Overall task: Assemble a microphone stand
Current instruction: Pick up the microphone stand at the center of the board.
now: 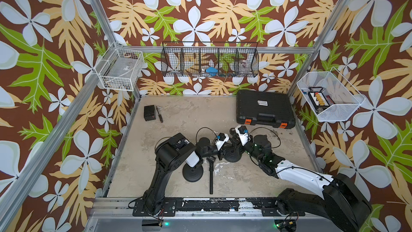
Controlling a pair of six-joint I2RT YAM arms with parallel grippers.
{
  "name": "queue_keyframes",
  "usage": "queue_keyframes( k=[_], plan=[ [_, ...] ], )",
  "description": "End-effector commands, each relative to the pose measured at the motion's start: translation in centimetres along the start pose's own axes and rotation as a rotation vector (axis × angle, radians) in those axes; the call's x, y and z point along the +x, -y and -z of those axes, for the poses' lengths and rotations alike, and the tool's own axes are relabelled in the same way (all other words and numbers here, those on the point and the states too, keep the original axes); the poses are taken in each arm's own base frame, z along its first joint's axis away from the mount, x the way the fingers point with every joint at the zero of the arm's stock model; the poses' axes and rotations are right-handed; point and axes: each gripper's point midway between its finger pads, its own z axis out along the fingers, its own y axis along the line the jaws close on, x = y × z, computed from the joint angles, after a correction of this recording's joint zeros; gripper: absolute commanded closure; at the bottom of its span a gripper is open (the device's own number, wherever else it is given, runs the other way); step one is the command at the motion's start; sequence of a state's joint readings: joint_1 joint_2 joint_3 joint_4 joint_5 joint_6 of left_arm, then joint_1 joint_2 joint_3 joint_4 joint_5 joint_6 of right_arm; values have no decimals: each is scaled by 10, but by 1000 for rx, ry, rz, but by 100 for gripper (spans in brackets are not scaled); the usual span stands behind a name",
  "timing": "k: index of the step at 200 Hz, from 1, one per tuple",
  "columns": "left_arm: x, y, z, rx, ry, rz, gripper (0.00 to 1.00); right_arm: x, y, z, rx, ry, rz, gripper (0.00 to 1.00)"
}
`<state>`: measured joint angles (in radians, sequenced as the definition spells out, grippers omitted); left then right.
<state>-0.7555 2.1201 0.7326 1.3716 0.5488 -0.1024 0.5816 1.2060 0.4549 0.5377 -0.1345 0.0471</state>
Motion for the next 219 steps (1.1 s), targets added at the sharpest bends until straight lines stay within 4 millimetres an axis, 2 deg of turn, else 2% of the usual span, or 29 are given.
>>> queue_keyframes(
  k=[1,26,52,67,98,140,181,219],
  plan=[
    [-2,2,0,9,0,19,82,-12,-2,0,-10,42,23,76],
    [-6,3,1,6,9,41,63,-14,1,1,6,49,25,91],
    [-20,3,6,-13,34,74,50,-23,3,3,19,64,39,95],
    [-36,5,14,-21,60,100,45,-36,5,5,32,86,49,96],
    [-60,6,28,-28,95,170,42,-71,10,8,63,134,58,98],
    [-93,-7,54,-63,169,361,42,-124,10,14,58,193,73,98],
    [-137,-18,82,-100,228,521,40,-163,5,22,34,240,91,98],
    [-156,-35,100,-239,193,630,36,-195,-1,20,-3,271,86,98]
  ],
)
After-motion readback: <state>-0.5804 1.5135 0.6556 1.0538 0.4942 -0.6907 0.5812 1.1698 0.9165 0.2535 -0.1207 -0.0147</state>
